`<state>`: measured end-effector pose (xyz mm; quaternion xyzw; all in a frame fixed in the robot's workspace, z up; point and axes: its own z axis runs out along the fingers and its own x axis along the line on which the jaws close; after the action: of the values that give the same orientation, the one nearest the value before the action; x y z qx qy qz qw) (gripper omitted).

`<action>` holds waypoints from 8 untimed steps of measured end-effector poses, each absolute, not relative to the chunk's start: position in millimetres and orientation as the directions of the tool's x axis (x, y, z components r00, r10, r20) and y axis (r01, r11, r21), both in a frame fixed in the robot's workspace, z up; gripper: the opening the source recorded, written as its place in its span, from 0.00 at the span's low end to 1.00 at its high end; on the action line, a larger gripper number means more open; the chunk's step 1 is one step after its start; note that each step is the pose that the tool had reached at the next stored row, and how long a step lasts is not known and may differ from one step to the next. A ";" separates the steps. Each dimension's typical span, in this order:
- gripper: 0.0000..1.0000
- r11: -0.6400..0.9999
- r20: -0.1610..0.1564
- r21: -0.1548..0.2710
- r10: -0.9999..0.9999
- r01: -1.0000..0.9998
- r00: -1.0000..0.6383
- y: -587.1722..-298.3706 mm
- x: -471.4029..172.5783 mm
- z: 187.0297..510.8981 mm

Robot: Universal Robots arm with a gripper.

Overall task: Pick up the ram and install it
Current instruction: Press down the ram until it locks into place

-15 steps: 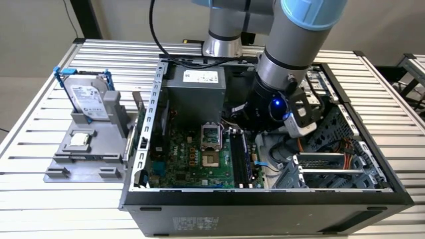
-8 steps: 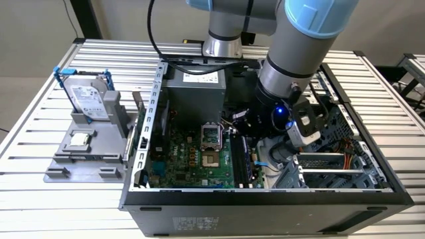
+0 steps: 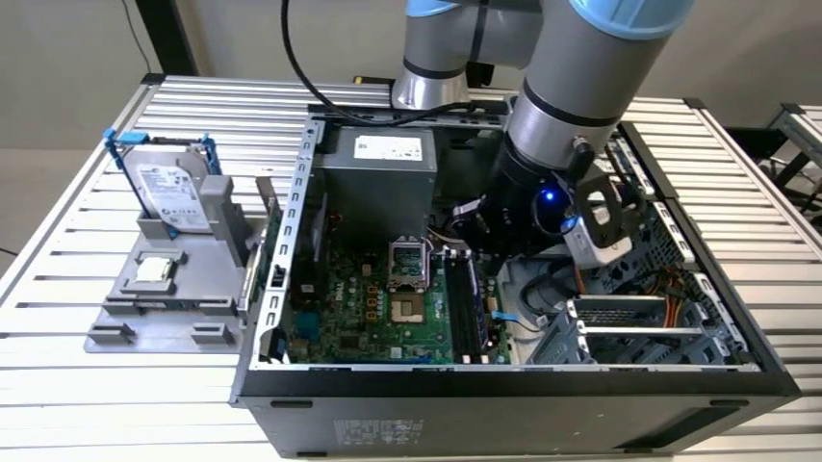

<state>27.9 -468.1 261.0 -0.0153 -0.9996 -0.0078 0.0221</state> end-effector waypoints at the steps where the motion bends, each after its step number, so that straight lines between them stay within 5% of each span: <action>1: 0.00 1.000 0.044 0.015 0.019 0.019 -0.999 -468.1 27.6 261.0; 8: 0.00 0.994 0.044 0.014 -0.106 -0.106 -0.993 -468.2 27.5 261.2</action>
<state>27.5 -468.2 261.2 0.0531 -0.9983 -0.0056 0.0225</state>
